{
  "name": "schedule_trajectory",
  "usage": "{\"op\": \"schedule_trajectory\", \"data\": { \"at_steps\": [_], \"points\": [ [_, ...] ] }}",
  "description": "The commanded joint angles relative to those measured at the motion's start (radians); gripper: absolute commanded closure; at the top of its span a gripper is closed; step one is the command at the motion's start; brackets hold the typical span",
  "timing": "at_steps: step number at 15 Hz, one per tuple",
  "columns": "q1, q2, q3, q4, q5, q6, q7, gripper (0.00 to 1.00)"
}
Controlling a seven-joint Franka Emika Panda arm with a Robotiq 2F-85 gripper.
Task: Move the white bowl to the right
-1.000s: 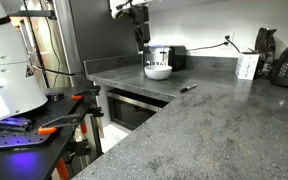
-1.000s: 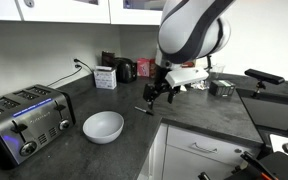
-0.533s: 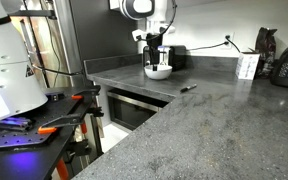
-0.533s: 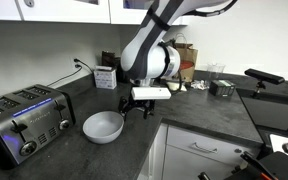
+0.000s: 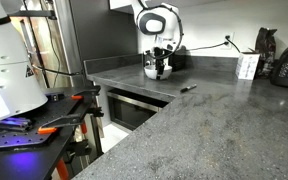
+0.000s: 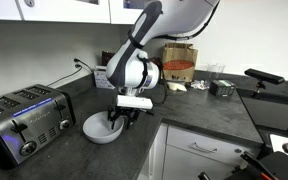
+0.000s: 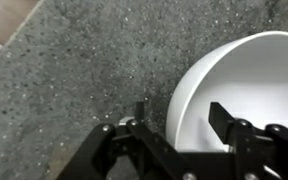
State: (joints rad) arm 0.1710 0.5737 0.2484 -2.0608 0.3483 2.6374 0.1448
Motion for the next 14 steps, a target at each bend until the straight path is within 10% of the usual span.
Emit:
{"op": "schedule_trajectory", "data": {
  "at_steps": [1, 7, 14],
  "points": [
    [-0.006, 0.031, -0.005, 0.056, -0.002, -0.075, -0.005, 0.58],
    [-0.031, -0.048, -0.017, 0.037, 0.006, -0.022, -0.016, 1.0],
    [-0.115, -0.219, -0.104, -0.024, 0.008, 0.0, 0.003, 0.99]
  ]
}}
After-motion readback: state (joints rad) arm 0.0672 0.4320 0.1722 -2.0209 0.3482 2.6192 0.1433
